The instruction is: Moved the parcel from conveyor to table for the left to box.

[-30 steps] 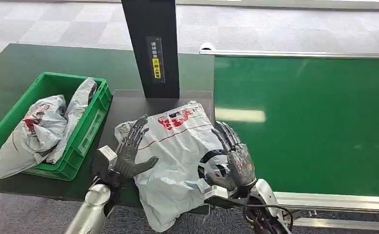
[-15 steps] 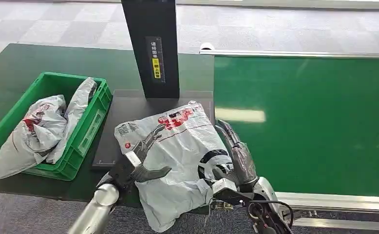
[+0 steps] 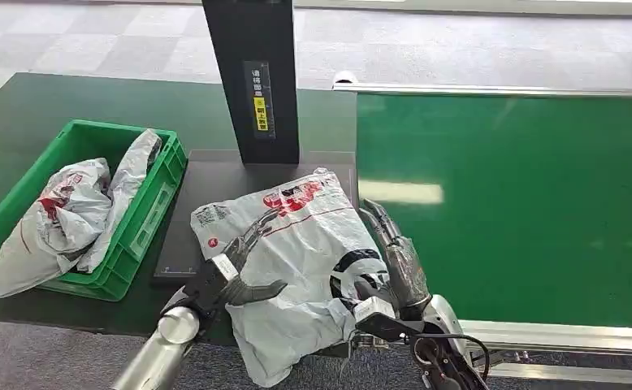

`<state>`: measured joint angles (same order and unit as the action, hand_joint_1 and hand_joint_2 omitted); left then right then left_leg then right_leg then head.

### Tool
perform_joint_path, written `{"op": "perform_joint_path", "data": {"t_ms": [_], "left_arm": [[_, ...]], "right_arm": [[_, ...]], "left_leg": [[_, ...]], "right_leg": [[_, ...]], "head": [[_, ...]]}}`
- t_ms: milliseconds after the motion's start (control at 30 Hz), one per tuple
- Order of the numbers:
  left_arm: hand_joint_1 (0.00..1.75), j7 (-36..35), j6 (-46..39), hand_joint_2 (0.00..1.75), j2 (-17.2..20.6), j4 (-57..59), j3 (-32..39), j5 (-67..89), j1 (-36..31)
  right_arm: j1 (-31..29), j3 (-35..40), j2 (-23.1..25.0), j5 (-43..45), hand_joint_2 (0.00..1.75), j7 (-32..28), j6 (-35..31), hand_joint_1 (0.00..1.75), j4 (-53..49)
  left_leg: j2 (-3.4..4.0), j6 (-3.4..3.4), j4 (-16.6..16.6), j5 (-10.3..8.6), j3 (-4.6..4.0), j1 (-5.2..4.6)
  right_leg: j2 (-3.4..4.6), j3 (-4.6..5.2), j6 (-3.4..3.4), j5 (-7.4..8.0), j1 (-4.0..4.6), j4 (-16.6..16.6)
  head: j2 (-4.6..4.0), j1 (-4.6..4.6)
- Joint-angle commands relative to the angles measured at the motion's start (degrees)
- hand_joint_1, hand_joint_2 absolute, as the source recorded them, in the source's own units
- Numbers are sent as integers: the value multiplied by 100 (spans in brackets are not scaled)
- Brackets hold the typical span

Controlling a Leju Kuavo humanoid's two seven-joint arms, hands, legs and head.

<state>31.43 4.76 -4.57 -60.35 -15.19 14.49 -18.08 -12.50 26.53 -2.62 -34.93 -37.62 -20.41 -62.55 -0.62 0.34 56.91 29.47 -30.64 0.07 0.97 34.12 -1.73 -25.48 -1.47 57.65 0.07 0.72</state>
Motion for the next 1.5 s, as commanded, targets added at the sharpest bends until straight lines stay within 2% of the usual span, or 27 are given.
{"op": "perform_joint_path", "data": {"t_ms": [33, 200, 233, 300, 400, 900, 933, 967, 1000, 1033, 1500], "left_arm": [[0, -28, -4, 175, 116, 351, -147, 12, -180], [0, -28, -4, 175, 116, 351, -147, 12, -180], [0, -2413, -1614, 175, 288, 917, -1216, 2892, -383], [0, -2278, -1703, 175, 76, 1169, -1012, 3297, -348], [0, -2278, -1703, 175, 76, 1169, -1012, 3297, -348], [0, -2146, -1553, 175, -15, 1187, -733, 3606, -326], [14, -2085, -1535, 175, -27, 1171, -694, 3627, -316], [148, -2012, -1572, 175, -52, 1135, -625, 3622, -292], [169, -1972, -1575, 175, -67, 1100, -580, 3599, -277], [175, -1903, -1601, 175, -75, 1046, -535, 3571, -257], [175, -1754, -1773, 175, -112, 933, -438, 3487, -200]], "right_arm": [[-151, -44, 30, 17, 0, 2, 58, 0, 117], [-151, -44, 30, 17, 0, 2, 58, 0, 117], [-21, -62, 73, -253, 0, 247, 228, 0, -66], [70, -88, 95, -348, 0, 313, 278, 0, -222], [70, -88, 95, -348, 0, 313, 278, 0, -222], [80, -145, 123, -423, 0, 333, 389, 0, -209], [82, -157, 127, -430, 0, 334, 402, 0, -211], [100, -176, 127, -441, 0, 340, 400, 0, -232], [114, -187, 126, -447, 0, 343, 403, 0, -254], [134, -205, 126, -451, 0, 349, 417, 0, -277], [168, -223, 122, -466, 0, 352, 409, 0, -304]], "left_leg": [[5, -8, -13, -4, 10, -2], [4, -5, -5, -1, 4, -1], [5, -8, -12, -4, 9, -1], [-13, -9, -21, -9, 15, -5], [3, -5, -8, -2, 7, 0], [6, -8, -21, -7, 27, -4], [4, -6, -11, -3, 23, -2], [3, -5, -8, -2, 21, -2], [6, -7, -18, -5, 26, -3], [3, -5, -11, -2, 23, -2], [10, -7, -15, -2, 25, -2]], "right_leg": [[-7, -8, 15, 2, 1, -10], [-4, -3, 10, 1, 1, -3], [-7, -7, 16, 3, 1, -9], [-26, -17, 18, 0, -2, -14], [-4, -6, 10, 1, 1, -7], [-7, -25, 17, 5, -1, -17], [-5, -22, 12, 2, -1, -9], [-4, -21, 9, 1, 0, -6], [-6, -24, 15, 4, -1, -14], [-5, -23, 11, 1, -1, -8], [0, -23, 13, 3, 0, -12]], "head": [[0, 0], [0, 0], [0, 0], [0, 0], [0, 0], [0, 0], [0, 0], [0, 0], [0, 0], [0, 0], [0, 0]]}}
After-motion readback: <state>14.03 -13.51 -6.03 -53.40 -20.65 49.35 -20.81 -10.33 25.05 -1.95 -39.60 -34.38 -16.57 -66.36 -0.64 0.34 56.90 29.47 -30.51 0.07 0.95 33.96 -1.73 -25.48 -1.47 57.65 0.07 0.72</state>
